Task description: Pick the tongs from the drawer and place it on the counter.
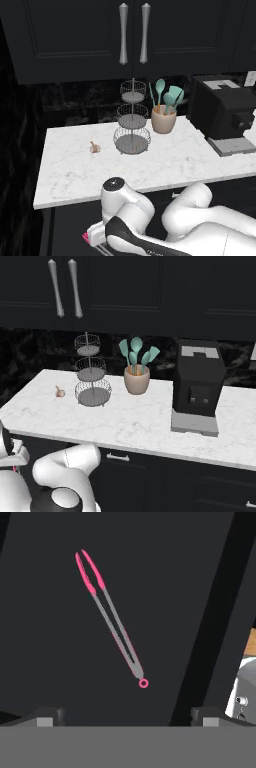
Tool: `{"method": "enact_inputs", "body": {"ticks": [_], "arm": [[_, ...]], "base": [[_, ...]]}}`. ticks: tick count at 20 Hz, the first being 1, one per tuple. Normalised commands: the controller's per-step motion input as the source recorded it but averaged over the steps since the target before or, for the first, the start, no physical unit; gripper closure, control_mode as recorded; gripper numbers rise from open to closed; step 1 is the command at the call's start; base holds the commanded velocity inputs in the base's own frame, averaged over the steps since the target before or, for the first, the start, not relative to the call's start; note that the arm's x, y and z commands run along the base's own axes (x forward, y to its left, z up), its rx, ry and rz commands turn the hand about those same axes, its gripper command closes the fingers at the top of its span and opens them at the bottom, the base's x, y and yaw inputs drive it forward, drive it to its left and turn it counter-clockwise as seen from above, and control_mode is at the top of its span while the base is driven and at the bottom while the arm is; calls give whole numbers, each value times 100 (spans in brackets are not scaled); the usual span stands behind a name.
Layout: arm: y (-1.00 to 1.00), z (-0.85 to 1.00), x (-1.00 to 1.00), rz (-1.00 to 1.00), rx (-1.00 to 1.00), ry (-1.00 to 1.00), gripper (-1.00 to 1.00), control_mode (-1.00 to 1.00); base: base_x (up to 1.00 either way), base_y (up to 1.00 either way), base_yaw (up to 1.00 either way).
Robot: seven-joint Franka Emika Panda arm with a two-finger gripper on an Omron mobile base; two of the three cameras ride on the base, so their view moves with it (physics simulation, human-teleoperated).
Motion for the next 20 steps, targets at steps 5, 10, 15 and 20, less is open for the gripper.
{"method": "enact_inputs", "body": {"ticks": [5, 10, 15, 20], "arm": [[16, -16, 50, 1, -9, 1, -100, -100], [48, -27, 35, 0, -16, 2, -100, -100], [20, -28, 47, 1, -8, 1, -100, -100], [30, -31, 10, 2, -10, 0, -100, -100]], "base": [[0, 0, 0], [0, 0, 0], [0, 0, 0], [0, 0, 0]]}}
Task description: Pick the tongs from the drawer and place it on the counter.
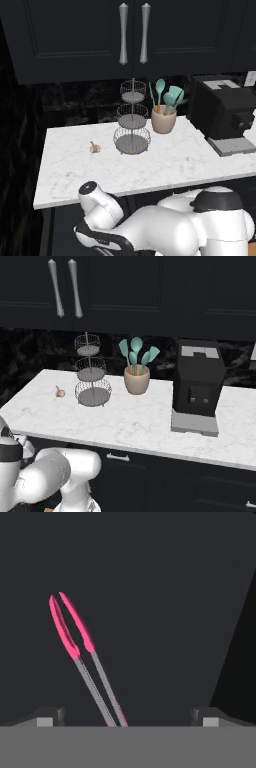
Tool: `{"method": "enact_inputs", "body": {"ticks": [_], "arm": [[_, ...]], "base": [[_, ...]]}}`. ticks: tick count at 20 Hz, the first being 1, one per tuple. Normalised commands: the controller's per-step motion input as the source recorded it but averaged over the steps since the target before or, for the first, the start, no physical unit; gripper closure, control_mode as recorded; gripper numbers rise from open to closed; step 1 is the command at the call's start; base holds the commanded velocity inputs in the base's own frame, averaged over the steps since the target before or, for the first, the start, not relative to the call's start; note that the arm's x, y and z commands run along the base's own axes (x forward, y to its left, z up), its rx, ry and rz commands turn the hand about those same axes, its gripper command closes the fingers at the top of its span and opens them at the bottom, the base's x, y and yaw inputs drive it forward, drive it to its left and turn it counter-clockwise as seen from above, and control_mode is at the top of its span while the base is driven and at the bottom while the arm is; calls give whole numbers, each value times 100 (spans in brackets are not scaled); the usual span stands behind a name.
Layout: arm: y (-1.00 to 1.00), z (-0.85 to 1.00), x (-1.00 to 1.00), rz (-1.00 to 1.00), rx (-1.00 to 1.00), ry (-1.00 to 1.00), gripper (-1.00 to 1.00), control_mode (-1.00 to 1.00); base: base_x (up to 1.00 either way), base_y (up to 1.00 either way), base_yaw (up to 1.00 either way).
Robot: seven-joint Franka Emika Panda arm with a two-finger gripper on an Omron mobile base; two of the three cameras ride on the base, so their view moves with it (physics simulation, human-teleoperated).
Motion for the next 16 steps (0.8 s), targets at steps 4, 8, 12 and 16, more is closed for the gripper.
{"method": "enact_inputs", "body": {"ticks": [4, 8, 12, 16], "arm": [[31, -48, 6, 2, -7, 1, -100, -100], [15, -48, 12, 3, 0, 0, -100, -100], [19, -51, 7, 4, -1, 0, -100, -100], [29, -53, 0, 4, 0, 2, -100, -100]], "base": [[0, 0, 0], [0, 0, 0], [0, 0, 0], [0, 0, 0]]}}
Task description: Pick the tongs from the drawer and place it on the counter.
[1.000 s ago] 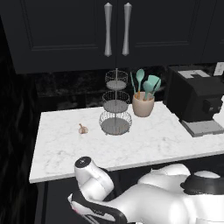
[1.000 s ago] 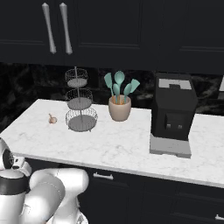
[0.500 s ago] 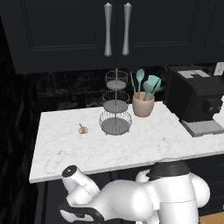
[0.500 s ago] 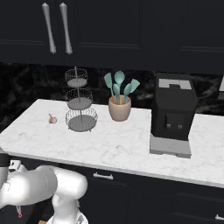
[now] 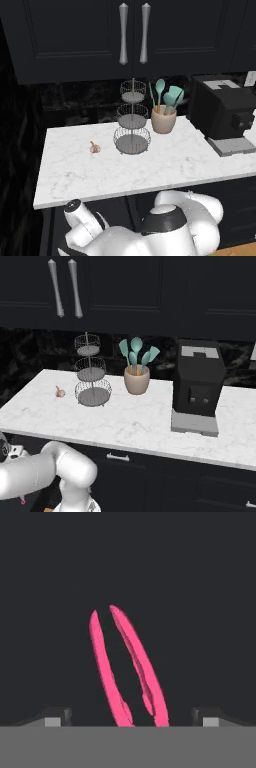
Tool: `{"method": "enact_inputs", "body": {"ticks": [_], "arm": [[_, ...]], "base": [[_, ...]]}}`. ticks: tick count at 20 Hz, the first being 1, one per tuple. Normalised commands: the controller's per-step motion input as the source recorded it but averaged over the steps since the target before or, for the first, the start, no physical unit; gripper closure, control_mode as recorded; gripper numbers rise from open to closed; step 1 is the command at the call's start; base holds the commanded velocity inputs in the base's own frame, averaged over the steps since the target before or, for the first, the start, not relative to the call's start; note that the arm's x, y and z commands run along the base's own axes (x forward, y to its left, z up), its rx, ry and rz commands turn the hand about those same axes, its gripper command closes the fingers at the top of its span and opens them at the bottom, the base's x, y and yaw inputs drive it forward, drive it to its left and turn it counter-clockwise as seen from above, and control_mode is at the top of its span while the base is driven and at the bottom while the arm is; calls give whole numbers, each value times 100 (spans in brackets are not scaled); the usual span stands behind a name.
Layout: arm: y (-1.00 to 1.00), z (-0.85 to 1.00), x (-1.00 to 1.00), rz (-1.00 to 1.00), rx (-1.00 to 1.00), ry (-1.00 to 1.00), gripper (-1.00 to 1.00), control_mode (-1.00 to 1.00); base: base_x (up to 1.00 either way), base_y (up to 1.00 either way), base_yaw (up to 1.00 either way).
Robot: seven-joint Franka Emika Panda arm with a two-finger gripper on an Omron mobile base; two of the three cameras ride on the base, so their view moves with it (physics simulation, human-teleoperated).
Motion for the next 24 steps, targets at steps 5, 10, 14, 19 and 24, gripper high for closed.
{"method": "enact_inputs", "body": {"ticks": [5, 10, 14, 19, 24], "arm": [[30, -67, 0, 6, 0, 8, 100, -100], [18, -100, -24, 10, 0, 23, 100, -100], [53, -62, -70, 11, 0, 17, 100, -100], [90, 7, -93, 10, -5, 0, 100, -100], [21, 97, -45, 8, 2, -16, 100, -100]], "base": [[0, 0, 0], [0, 0, 0], [0, 0, 0], [0, 0, 0], [0, 0, 0]]}}
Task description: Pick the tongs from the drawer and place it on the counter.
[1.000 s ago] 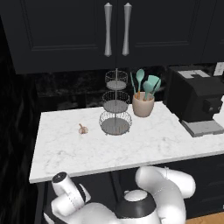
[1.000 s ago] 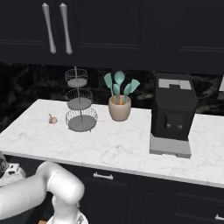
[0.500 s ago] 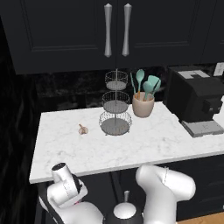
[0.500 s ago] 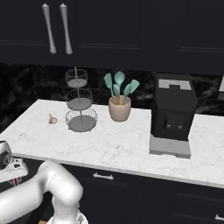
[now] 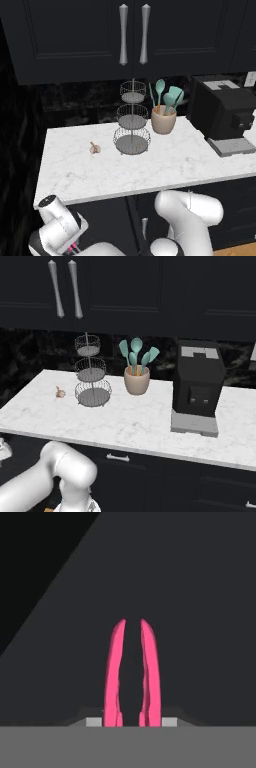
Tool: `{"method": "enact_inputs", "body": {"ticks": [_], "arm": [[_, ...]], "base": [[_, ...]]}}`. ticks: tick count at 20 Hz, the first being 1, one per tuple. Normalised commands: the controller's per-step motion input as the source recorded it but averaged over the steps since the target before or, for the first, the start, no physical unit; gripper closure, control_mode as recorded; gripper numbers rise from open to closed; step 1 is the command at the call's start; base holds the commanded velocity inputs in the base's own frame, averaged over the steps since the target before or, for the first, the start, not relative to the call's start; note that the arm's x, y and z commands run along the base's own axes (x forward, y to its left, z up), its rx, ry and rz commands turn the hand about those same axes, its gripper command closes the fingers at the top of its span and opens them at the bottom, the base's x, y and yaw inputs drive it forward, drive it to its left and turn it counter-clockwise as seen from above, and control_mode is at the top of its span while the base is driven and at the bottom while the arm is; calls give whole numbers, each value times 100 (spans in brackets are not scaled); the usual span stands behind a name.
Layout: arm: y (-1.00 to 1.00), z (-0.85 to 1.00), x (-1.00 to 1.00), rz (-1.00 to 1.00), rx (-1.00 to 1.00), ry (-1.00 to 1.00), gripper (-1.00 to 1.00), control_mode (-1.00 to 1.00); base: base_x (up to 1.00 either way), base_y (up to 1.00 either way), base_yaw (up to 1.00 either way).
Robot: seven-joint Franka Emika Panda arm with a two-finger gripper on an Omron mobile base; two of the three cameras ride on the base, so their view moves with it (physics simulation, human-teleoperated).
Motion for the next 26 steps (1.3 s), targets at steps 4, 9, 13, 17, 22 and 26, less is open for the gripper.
{"method": "enact_inputs", "body": {"ticks": [4, 9, 13, 17, 22, 26], "arm": [[-25, 100, -19, 7, 14, -16, 100, -100], [-22, 100, -17, 1, 13, -20, 100, -100], [-37, 93, 74, 0, 19, -8, 100, -100], [-22, 96, 86, -1, 17, 1, 100, -100], [-3, 66, 98, -3, 8, 2, 100, -100], [0, 53, 98, -5, 4, 0, 100, -100]], "base": [[0, 0, 0], [0, 0, 0], [0, 0, 0], [0, 0, 0], [0, 0, 0], [0, 0, 0]]}}
